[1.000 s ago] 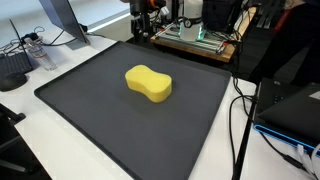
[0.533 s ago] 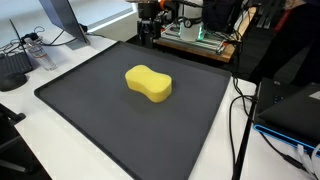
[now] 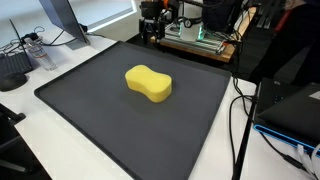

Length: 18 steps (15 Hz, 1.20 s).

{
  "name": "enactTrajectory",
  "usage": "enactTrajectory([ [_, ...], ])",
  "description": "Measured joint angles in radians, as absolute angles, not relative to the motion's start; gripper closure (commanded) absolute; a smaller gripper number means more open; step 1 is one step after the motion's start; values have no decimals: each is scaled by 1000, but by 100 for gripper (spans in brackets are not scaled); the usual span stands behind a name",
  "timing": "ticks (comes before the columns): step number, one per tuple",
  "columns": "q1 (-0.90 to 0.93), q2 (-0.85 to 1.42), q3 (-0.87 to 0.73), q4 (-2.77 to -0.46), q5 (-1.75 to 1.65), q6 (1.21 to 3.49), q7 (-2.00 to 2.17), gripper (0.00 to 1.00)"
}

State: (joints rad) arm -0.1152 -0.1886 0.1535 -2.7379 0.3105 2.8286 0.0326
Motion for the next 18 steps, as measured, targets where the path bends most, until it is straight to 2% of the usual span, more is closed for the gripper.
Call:
enactTrajectory([
  [10,-89,-219,157,-2741,-15,2812,238,0],
  [18,32,-417,267,-2741,-49,2547,308,0],
])
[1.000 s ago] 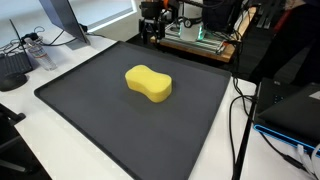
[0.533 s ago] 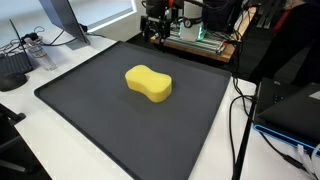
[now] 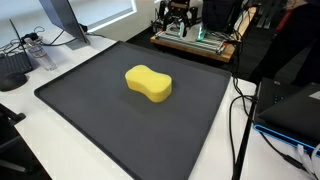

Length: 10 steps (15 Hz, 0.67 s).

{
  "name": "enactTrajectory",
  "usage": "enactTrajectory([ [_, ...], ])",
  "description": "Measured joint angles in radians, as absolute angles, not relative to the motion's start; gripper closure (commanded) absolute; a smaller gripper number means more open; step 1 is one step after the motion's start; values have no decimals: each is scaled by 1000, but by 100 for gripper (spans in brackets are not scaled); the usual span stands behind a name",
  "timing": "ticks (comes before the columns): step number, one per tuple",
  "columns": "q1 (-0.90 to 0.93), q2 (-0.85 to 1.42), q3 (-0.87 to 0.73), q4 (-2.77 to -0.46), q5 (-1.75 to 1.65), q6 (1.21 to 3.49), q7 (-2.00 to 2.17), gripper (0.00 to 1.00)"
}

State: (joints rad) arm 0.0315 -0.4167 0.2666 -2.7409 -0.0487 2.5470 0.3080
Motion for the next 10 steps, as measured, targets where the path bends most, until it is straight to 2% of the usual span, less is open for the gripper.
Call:
enactTrajectory([
  [5,71,-499,392,-2674,-162,2378,358,0],
  [10,79,-494,385,-2669,-166,2370,363,0],
])
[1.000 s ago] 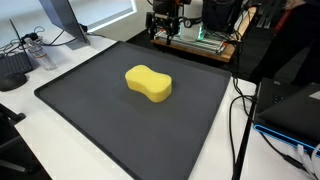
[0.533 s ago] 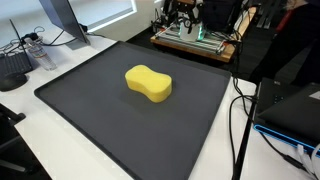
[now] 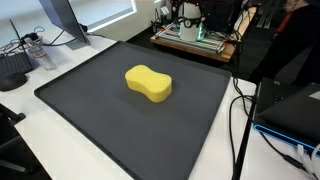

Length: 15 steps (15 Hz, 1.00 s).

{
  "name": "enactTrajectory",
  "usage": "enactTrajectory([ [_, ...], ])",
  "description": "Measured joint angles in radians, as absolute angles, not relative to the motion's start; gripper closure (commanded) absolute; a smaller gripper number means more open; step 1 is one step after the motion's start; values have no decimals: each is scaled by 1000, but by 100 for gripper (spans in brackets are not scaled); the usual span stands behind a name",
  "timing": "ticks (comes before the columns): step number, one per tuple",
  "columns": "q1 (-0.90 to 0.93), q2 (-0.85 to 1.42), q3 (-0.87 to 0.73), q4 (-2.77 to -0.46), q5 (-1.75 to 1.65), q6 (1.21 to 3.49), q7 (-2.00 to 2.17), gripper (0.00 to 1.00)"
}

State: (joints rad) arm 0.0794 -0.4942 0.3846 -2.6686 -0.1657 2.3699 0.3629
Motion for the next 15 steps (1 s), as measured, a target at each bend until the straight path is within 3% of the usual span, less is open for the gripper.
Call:
enactTrajectory([
  [8,79,-469,379,-2634,-167,2371,350,0],
  [15,80,-209,354,-2357,-206,2336,213,0],
])
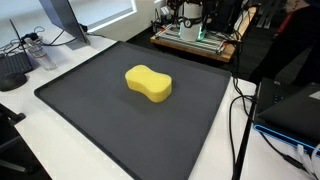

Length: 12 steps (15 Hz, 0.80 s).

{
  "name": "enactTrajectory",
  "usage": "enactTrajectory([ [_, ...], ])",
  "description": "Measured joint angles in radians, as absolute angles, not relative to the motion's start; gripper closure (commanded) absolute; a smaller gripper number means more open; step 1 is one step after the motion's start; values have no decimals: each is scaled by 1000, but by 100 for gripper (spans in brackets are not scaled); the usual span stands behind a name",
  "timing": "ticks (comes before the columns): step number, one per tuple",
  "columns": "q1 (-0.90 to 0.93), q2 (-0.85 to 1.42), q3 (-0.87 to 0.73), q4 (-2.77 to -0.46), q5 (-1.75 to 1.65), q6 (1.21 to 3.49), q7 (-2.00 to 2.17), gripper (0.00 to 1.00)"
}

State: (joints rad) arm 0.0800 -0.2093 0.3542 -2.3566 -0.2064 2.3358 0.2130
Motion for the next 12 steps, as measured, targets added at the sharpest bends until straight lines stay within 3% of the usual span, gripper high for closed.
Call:
enactTrajectory([
  [12,167,328,243,-1904,-422,2229,-17,0],
])
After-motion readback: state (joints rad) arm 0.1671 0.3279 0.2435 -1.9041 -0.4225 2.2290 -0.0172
